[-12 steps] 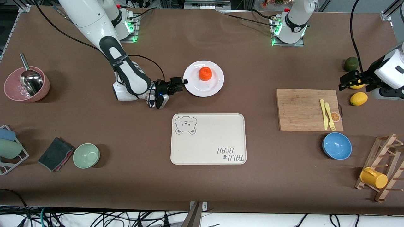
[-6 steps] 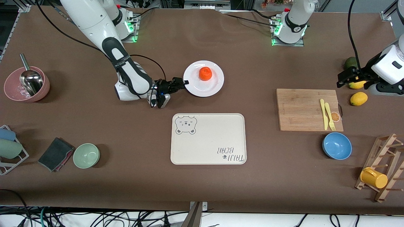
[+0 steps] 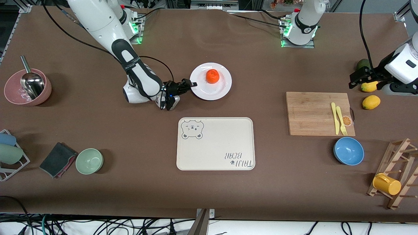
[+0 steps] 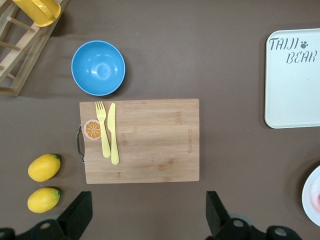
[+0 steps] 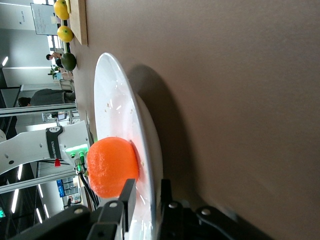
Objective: Place orange and plate with both arms
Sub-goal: 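Close the right gripper on the plate rim, then slide the plate with the orange onto the bear tray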
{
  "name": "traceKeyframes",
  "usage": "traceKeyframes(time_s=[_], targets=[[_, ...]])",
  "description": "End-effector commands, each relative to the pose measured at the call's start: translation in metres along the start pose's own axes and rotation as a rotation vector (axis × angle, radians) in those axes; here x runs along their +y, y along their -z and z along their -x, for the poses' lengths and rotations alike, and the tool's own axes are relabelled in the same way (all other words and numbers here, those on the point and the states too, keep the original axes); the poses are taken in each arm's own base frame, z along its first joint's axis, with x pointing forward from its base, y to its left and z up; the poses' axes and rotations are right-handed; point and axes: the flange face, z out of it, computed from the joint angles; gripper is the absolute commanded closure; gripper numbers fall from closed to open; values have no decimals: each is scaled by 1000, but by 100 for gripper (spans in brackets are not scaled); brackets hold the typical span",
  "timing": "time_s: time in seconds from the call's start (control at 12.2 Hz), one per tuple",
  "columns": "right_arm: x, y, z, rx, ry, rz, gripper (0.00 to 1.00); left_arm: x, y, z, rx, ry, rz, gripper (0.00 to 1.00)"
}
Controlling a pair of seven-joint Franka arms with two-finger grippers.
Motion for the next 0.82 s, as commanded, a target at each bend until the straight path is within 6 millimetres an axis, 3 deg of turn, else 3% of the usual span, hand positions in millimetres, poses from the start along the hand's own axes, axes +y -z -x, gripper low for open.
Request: traceKeyframes(time_s=[0.0, 0.25, 0.41, 0.74], targets=[[-3, -3, -4, 9, 18, -11, 100, 0, 3, 9, 10, 6, 19, 0], [5, 15, -12, 35, 10, -1, 100, 1, 1, 8, 7, 4, 22, 0], [-2, 23, -23, 51, 24, -12, 100, 2, 1, 7, 8, 5, 26, 0], [-32, 63, -77, 119, -33, -17, 100, 4, 0, 5, 10, 2, 26, 0]])
